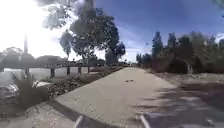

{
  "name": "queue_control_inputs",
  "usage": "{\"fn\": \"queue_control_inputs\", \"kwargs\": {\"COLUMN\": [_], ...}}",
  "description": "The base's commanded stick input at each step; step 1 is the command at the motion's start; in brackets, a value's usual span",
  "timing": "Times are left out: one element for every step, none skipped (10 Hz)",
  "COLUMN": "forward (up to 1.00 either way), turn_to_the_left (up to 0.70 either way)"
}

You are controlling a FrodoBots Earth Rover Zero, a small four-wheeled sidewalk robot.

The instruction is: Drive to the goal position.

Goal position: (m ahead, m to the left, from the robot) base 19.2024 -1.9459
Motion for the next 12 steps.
{"fn": "queue_control_inputs", "kwargs": {"forward": [1.0, 1.0, 1.0, 1.0, 1.0, 1.0, 1.0, 1.0, 1.0, 1.0, 1.0, 1.0], "turn_to_the_left": [-0.4, -0.4, -0.4, -0.28, -0.12, 0.0, 0.0, 0.0, 0.0, 0.0, 0.0, 0.0]}}
